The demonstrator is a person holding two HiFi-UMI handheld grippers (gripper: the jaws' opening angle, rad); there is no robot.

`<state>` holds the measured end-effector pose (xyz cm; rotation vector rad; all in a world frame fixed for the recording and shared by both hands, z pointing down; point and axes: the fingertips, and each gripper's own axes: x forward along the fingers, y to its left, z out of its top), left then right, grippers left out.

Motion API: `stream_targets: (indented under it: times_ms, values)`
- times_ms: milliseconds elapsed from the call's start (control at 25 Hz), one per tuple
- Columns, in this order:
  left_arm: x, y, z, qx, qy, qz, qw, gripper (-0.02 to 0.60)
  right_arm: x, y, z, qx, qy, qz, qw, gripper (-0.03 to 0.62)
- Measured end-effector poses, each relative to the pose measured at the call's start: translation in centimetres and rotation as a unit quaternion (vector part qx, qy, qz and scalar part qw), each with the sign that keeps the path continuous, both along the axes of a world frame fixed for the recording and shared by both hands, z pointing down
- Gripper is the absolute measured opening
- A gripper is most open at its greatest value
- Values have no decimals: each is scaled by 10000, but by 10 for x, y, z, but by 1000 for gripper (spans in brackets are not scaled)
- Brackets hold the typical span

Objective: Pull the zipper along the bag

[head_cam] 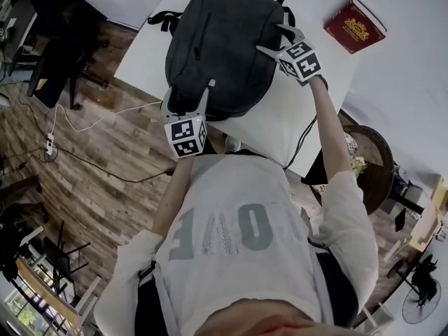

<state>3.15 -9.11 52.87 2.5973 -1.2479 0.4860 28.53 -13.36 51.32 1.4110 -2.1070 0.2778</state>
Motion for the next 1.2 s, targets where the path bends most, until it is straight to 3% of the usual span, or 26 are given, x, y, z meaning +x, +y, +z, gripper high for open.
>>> stream_targets:
  times_ms: [120,280,720,1000,1200]
  values:
    - [1,0,8,206,-350,229,9989,367,7,-20,11,-249,-72,158,9995,368]
    - [-3,-7,11,162,-260,249,9992,367,12,-28,29,-730,-259,354,9964,370]
    - [-6,-74,17,146,-511,543,9971,367,14,-6,29,-775,-328,974,9917,368]
    - [26,-120,23,273,-993,1358,9854,365,21,40,30,-588,-511,1695,9825,368]
    - [54,-139,27,436,-1364,1914,9710,365,22,69,31,-478,-588,2039,9761,368]
